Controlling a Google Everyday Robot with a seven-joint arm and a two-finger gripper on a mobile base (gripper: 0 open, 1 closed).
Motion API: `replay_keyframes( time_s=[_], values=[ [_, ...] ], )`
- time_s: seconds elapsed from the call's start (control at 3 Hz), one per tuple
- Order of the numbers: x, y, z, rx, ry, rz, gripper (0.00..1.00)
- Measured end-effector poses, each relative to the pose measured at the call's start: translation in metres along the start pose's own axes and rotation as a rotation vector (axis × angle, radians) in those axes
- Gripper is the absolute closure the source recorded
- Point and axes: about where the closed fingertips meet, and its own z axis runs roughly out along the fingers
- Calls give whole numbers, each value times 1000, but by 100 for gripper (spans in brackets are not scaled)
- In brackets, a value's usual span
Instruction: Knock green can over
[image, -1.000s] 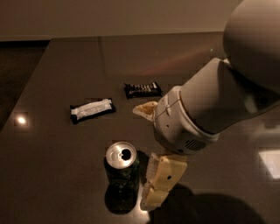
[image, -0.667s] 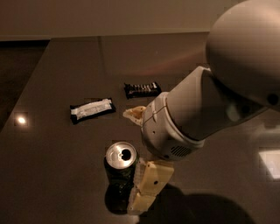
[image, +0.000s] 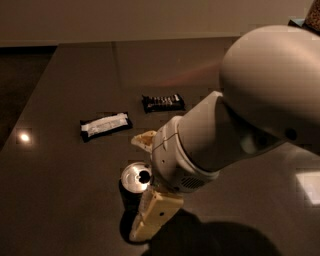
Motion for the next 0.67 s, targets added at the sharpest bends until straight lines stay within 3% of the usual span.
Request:
replay_keyframes(
  time_s=[0.33,0.67],
  values=[
    [0,-1,3,-7,-14,1,45],
    [0,-6,1,-11,12,9,69]
  ],
)
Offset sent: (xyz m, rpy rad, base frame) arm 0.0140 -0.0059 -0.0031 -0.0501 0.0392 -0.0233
